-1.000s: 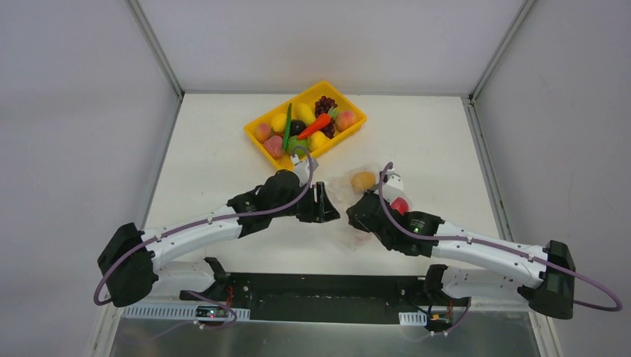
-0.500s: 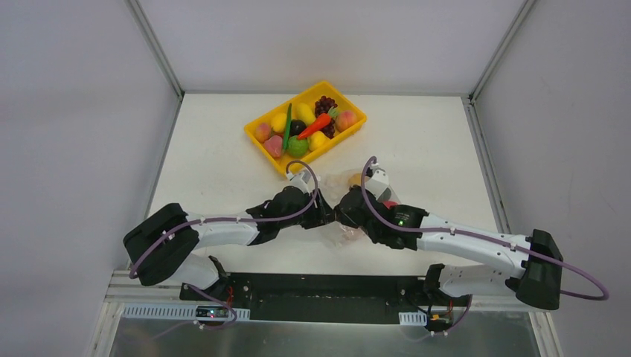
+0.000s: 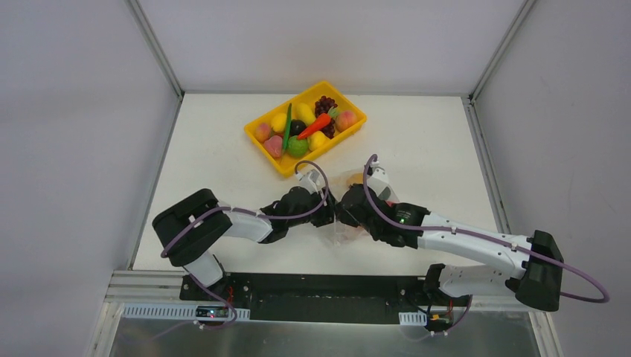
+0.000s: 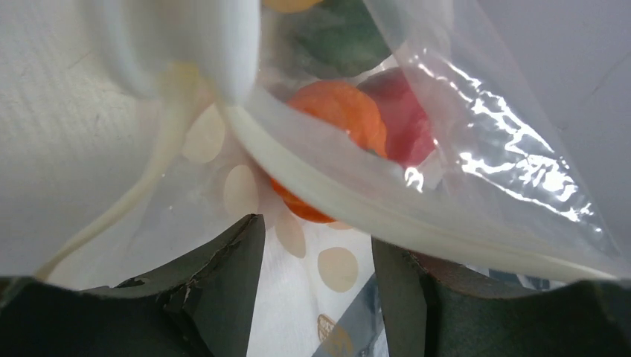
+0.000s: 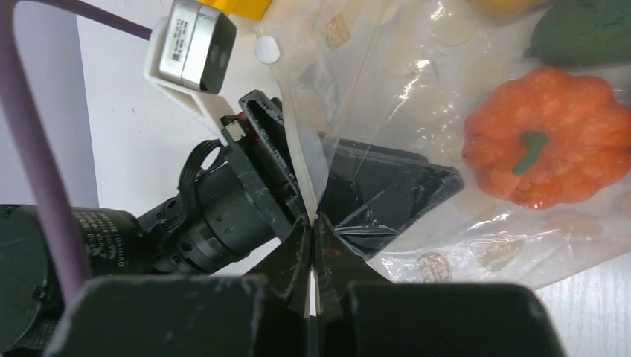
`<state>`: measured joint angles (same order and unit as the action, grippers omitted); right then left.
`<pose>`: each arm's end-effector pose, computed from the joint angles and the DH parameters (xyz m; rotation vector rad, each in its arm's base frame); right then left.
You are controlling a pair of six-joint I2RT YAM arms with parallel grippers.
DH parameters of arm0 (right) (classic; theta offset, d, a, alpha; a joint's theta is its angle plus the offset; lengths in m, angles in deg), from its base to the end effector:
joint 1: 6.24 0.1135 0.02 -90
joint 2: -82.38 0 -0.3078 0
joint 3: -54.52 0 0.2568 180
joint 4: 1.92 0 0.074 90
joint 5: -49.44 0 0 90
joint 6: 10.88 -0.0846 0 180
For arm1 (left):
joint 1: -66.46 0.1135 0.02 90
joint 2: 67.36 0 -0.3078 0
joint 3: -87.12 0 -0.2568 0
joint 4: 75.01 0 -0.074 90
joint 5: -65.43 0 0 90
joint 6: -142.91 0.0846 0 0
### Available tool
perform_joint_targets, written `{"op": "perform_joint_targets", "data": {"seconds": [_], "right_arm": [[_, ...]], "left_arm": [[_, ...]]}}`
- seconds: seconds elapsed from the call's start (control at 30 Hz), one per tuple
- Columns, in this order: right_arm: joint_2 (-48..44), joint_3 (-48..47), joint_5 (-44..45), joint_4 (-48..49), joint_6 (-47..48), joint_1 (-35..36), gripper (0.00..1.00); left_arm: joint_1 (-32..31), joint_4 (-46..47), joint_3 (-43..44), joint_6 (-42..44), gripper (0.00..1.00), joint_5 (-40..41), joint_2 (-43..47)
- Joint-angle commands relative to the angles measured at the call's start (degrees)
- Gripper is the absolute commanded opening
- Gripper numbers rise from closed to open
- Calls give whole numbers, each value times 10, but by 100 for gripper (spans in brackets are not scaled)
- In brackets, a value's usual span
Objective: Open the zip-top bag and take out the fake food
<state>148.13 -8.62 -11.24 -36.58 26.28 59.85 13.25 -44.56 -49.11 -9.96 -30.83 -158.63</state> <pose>0.1464 0.2279 0.2930 0.0293 2.1971 0.6406 0.2031 -0.2870 0.1855 -0.0947 2.1558 -1.4148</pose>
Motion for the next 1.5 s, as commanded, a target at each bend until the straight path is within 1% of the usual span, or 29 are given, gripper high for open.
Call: {"op": "perform_joint_targets", "data": {"seconds": [0.0, 0.1, 0.27, 0.4, 0.53, 0.63, 0.73, 0.83, 0.93, 1.07, 1.2, 1.3, 1.47], "right_arm": [[16, -23, -25, 39, -1, -1, 0], [29, -22, -32, 51, -9, 2, 0], [40, -24, -33, 65, -16, 7, 0], [47, -24, -37, 69, -19, 10, 0], [55, -20, -39, 74, -26, 14, 0], [56, -19, -37, 75, -28, 18, 0], [50, -15, -28, 73, -29, 18, 0], [39, -7, -11, 62, -32, 18, 0], [27, 1, 12, 30, -39, 18, 0], [8, 13, 46, -14, -48, 18, 0], [-16, 23, 78, -58, -62, 18, 0], [-31, 31, 97, -81, -69, 18, 0], [-37, 37, 112, -106, -77, 18, 0]], "left_arm": [[-1, 136, 1, -44, 56, -9, -33], [-2, 171, -1, -60, 58, 3, -52], [-5, 181, 14, -73, 58, 14, -84], [-5, 234, 17, -93, 58, 12, -121], [-9, 237, 28, -99, 58, 7, -146], [-14, 237, 30, -97, 56, 6, -158], [-14, 248, 24, -93, 50, 7, -163], [-15, 261, 16, -92, 39, 9, -158], [-14, 256, 5, -77, 28, 11, -134], [-14, 198, -11, -40, 24, 24, -78], [-13, 69, -13, 7, 22, 46, -1], [-13, -10, -12, 32, 22, 59, 46], [-14, -162, 18, 81, 21, 98, 115]]}}
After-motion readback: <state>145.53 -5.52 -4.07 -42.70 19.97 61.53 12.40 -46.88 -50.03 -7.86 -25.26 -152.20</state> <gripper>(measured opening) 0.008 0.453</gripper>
